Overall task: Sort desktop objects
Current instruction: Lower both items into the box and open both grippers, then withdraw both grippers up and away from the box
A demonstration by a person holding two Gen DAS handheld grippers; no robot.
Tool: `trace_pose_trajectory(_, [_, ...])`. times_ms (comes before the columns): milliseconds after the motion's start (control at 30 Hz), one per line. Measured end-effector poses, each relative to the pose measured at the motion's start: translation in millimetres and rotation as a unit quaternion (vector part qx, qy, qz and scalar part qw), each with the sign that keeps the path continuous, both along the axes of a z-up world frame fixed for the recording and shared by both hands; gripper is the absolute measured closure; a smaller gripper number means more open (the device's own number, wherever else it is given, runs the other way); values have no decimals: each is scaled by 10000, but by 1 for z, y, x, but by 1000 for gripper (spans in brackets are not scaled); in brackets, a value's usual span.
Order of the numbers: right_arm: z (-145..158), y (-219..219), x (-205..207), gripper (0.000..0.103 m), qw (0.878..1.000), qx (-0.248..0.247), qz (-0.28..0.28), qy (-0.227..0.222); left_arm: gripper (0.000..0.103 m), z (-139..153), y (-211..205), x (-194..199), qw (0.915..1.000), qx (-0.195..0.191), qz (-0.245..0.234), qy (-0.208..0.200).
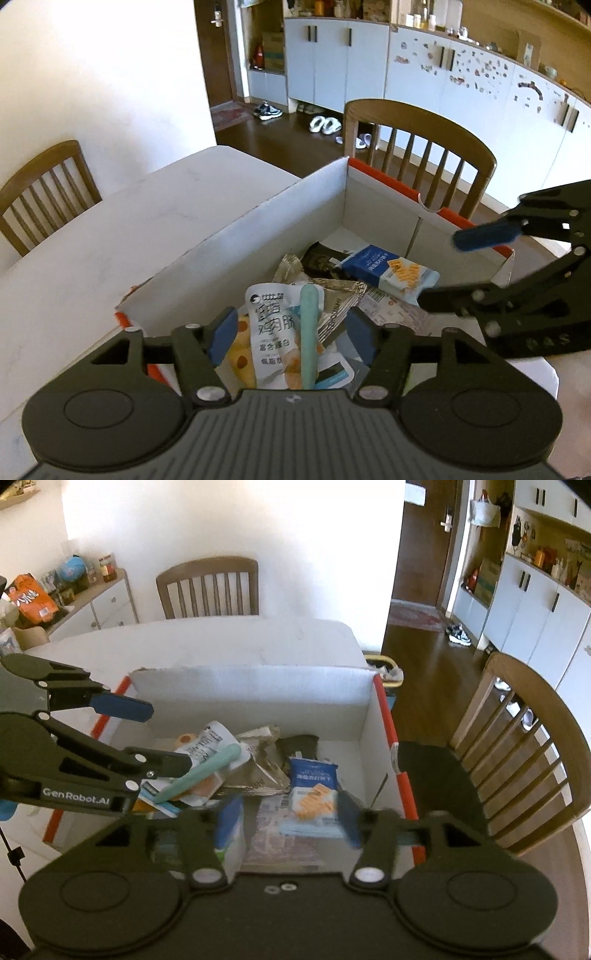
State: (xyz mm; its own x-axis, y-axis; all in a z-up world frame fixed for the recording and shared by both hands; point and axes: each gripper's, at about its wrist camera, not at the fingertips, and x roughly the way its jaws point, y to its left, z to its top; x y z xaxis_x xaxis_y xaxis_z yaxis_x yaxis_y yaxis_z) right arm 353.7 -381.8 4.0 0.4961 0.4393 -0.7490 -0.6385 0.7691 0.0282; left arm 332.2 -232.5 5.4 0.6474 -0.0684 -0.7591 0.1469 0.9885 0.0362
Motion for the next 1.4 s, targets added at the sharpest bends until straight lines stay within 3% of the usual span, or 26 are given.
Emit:
trace_pose_trajectory(67, [5,-3,-5,34,9999,87,33,-41,37,4,3,-6,10000,-60,42,-47])
trace_pose_trajectory(367, [18,-4,-25,26,9992,377,122,-96,16,20,19,-33,9987,-256,369,-223])
trace_pose_trajectory(600, [30,-3,-41,8,9985,512,-96,-191,0,30,28,-54,9977,-370,464,-335])
trace_pose_trajectory(1100, [38,17,-90,3,9955,550,-707,-305,0,35,55,-99,9970,-386,523,-425])
trace_pose_trajectory(1400, [30,33,-115,3,9958,468,-733,-286,0,30,60,-117,9979,-437,384,-272])
